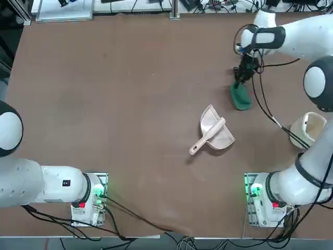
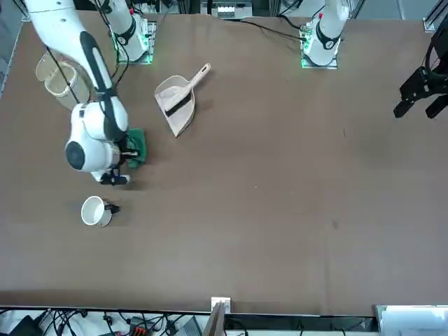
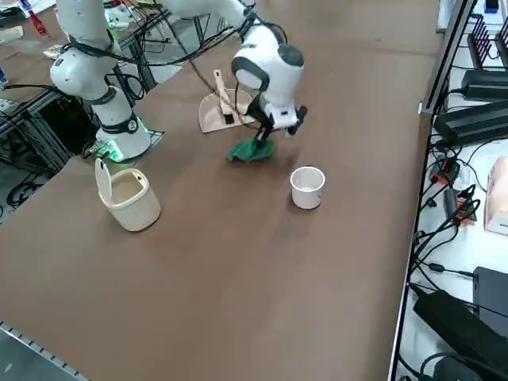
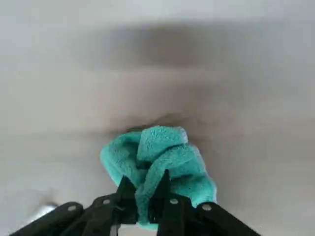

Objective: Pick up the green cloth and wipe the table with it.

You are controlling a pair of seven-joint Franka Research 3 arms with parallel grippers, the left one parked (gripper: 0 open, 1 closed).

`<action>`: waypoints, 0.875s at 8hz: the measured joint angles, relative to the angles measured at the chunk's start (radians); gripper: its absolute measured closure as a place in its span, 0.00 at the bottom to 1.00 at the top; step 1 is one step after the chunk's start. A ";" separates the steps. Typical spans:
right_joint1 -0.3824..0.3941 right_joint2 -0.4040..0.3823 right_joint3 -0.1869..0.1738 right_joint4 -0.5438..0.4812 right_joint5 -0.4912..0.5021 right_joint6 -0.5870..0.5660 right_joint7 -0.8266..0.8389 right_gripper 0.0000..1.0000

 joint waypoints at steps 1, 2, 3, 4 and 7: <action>0.032 -0.002 0.001 0.055 0.000 -0.001 0.065 0.91; 0.062 -0.003 0.002 0.106 0.001 -0.002 0.100 0.91; 0.094 -0.003 0.003 0.142 0.001 -0.003 0.133 0.91; 0.125 0.002 0.004 0.160 0.001 -0.003 0.171 0.91; 0.216 0.083 0.005 0.192 0.002 0.036 0.295 0.74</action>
